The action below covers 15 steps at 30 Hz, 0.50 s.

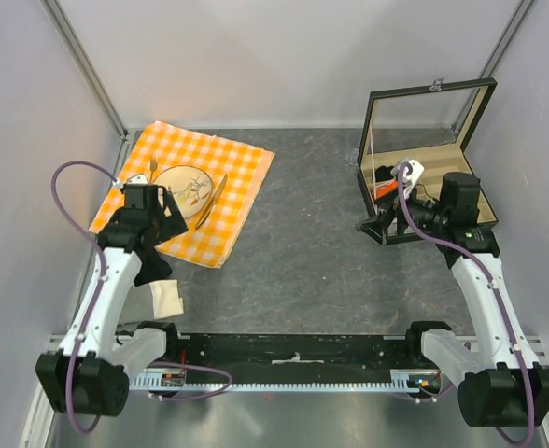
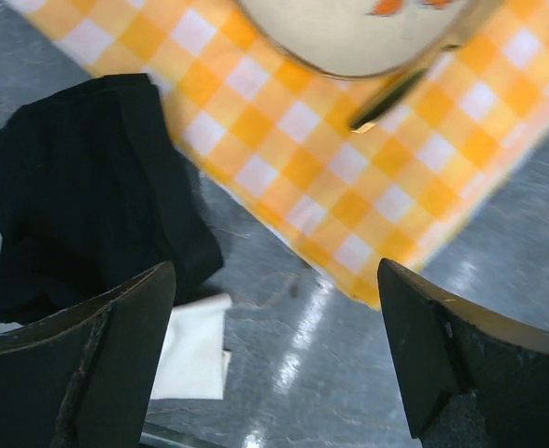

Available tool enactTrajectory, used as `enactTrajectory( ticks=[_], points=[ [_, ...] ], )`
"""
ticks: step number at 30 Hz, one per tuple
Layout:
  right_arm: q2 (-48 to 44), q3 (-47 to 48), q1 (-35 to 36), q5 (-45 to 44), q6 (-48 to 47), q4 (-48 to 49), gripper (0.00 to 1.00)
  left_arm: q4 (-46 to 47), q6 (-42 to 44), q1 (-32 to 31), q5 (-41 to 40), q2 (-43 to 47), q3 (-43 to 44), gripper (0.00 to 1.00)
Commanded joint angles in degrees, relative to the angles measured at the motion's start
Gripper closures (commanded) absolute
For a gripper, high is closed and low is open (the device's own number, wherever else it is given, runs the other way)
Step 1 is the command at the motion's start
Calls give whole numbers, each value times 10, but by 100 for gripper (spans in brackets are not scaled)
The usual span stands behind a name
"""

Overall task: Roll the underwear
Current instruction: Pick up the underwear from the corner of the board.

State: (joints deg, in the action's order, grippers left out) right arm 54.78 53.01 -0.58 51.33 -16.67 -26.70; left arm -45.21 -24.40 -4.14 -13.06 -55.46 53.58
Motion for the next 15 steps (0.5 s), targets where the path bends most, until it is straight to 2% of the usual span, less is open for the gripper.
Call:
enactTrajectory(
  ticks=[1, 5, 15],
  points=[
    [8, -13, 17, 47, -27, 12, 2, 56, -39, 30, -89, -74, 1, 6],
    [13, -18, 22, 44, -27, 13, 2, 75, -45, 63, -87, -119, -6, 10],
    [19, -17, 34, 32, -25, 9, 2, 112, -34, 90, -91, -125, -37, 11]
  ],
)
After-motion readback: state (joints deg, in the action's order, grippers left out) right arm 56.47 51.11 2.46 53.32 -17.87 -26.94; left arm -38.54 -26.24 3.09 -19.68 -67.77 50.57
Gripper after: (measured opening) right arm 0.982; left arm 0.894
